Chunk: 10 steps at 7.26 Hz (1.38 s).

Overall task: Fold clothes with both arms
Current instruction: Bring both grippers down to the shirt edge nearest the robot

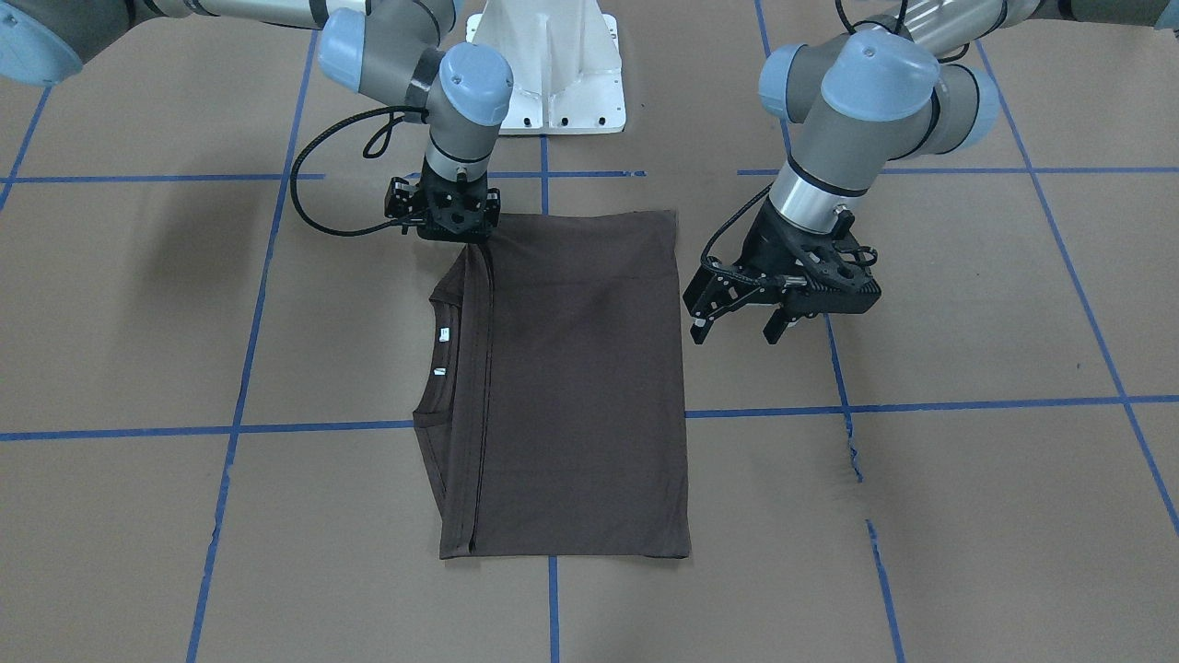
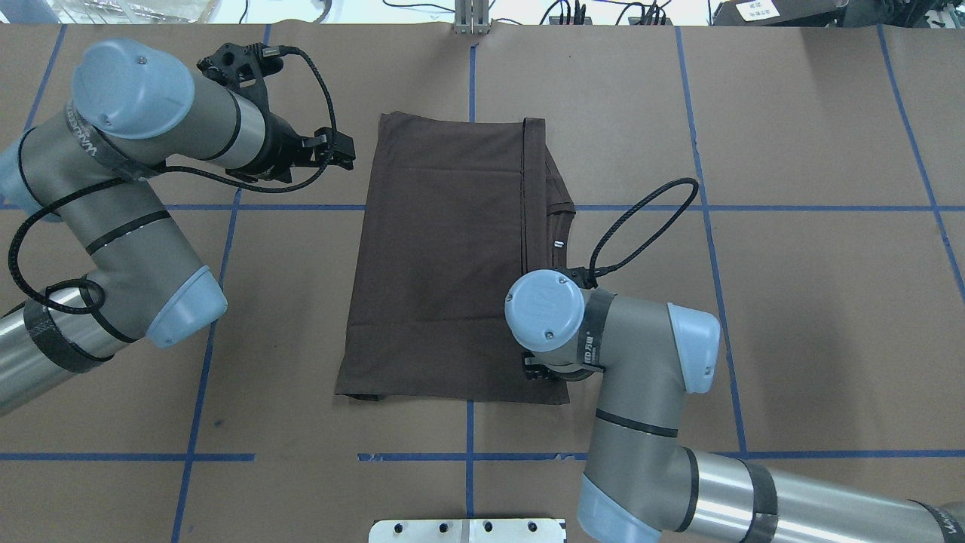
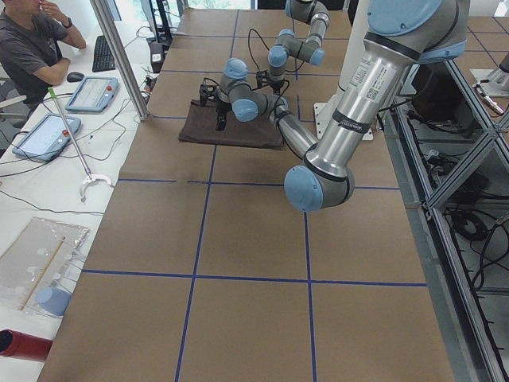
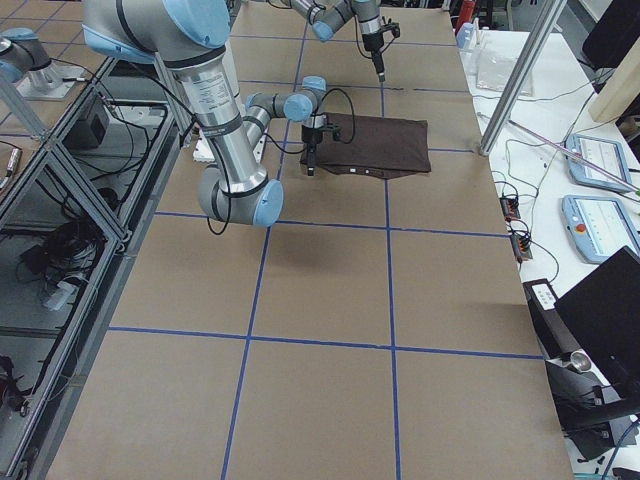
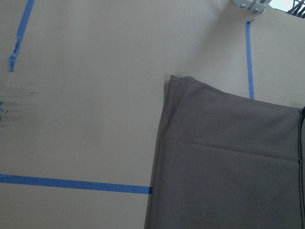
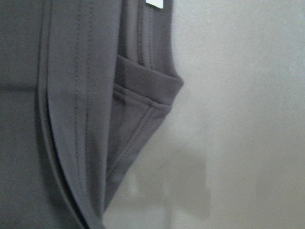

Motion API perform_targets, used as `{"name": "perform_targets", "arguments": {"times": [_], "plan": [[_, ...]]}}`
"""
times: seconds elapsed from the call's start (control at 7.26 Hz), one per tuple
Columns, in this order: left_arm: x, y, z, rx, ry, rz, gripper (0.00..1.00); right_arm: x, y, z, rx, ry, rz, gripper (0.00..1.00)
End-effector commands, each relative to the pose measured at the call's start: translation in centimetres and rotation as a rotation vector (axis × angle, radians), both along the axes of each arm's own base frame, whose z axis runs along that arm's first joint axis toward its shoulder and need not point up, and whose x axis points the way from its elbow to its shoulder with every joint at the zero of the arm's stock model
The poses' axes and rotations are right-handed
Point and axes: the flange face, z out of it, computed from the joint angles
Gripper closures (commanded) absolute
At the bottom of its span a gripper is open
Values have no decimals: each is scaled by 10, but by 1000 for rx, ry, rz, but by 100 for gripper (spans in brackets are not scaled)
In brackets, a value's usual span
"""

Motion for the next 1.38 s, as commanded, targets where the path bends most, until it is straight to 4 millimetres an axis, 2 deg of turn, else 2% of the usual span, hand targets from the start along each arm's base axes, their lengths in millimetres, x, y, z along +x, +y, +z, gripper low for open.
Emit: {"name": "perform_targets", "arguments": {"times": [0.0,0.14,0.41,0.55,0.69,0.83,1.1,1.24], "plan": [[4,3,-1,2,2,7,0,49,7,31,18,6,-27,0],[4,3,-1,1,0,7,0,58,3,14,32,-28,-16,0],[6,6,0,-4,3,12,0,76,-12,-37,61,-141,16,0],[26,25,8,-94,25,3,0,89,-11,-62,89,-221,37,0],[52,68,17,-231,65,-15,0,99,-9,-78,114,-284,46,0],[68,102,19,-295,69,-32,0,101,-8,-82,112,-295,56,0],[108,166,33,-383,33,-102,0,102,-9,-91,115,-354,85,0],[124,187,37,-408,32,-140,0,102,-9,-91,113,-355,87,0]]}}
